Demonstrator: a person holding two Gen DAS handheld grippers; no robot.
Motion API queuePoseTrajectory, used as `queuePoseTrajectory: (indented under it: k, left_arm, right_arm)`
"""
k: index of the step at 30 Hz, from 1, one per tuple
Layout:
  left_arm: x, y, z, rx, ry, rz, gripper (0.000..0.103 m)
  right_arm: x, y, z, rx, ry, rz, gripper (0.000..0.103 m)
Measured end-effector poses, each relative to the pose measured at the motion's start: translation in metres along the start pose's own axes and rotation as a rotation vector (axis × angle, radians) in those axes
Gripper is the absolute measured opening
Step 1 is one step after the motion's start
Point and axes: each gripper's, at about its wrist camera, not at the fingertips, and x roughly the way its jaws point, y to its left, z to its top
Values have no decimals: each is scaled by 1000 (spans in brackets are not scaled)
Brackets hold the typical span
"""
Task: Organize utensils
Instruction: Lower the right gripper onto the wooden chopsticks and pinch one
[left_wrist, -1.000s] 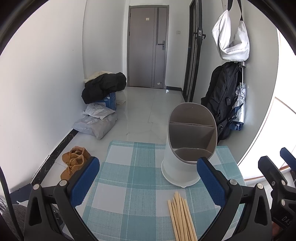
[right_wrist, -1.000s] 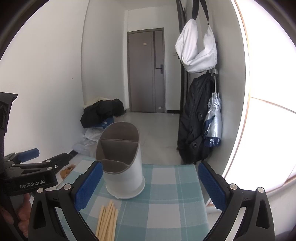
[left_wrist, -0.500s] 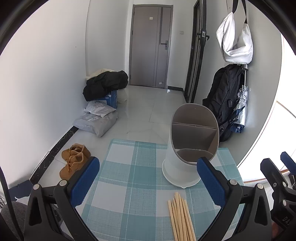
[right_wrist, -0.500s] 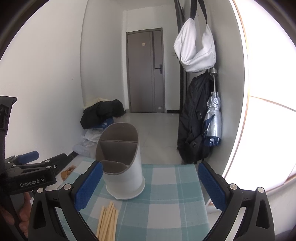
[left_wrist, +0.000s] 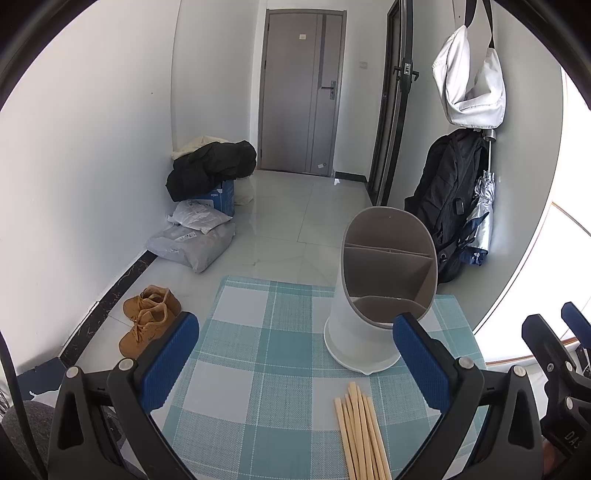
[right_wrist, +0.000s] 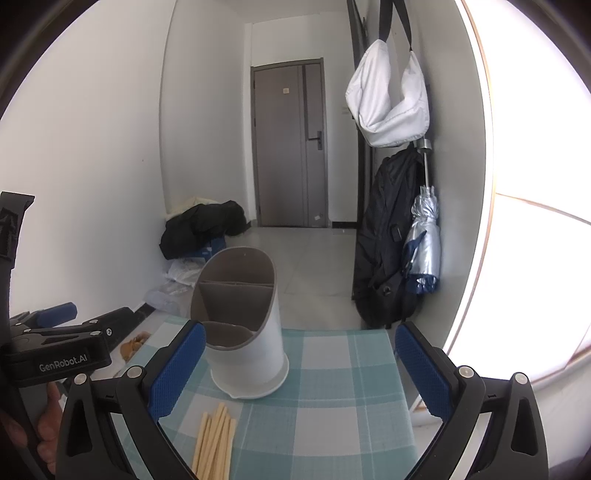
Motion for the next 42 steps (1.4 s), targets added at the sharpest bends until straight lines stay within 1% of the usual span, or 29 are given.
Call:
queuePoseTrajectory:
  k: [11, 13, 15, 18, 21, 23, 27, 29, 30, 32, 36, 38, 39, 42]
  left_arm:
    - [-1, 1, 0, 0, 0, -5, 102]
    - [0, 2, 0, -2, 4, -8, 102]
    - [2, 3, -1, -2, 15, -3, 102]
    - [10, 8, -2, -11, 53, 14, 102]
    - [22, 19, -3, -42, 114, 23, 102]
    - [31, 27, -5, -60, 156, 34, 102]
    - [45, 39, -8, -83, 216, 61, 102]
    - [51, 44, -9, -96, 240, 65, 102]
    - [54, 47, -10, -103, 253, 71, 102]
    - [59, 53, -12, -111, 273, 82, 102]
    - [67, 62, -15, -122, 310, 94, 102]
    - [69, 66, -16, -131, 320, 97, 102]
    - [70, 67, -16, -134, 323, 99, 102]
    - [73, 72, -16, -144, 335, 104, 102]
  right_arm:
    - [0, 1, 0, -9, 0, 1, 103]
    - [2, 1, 0, -6, 12, 8, 103]
    - [6, 3, -2, -3, 41, 34, 103]
    - [16, 9, -6, -14, 100, 66, 103]
    - [30, 18, -16, -47, 171, 84, 102]
    - [45, 25, -26, -68, 247, 99, 99]
    - [78, 34, -49, -105, 417, 104, 88]
    - [91, 36, -61, -107, 491, 117, 84]
    - [97, 37, -67, -104, 523, 125, 80]
    - [106, 39, -75, -110, 568, 146, 78]
    - [118, 51, -91, -163, 616, 128, 76]
    - [123, 53, -96, -167, 645, 131, 70]
    - [126, 54, -99, -166, 658, 139, 69]
    - [129, 59, -104, -174, 677, 136, 69]
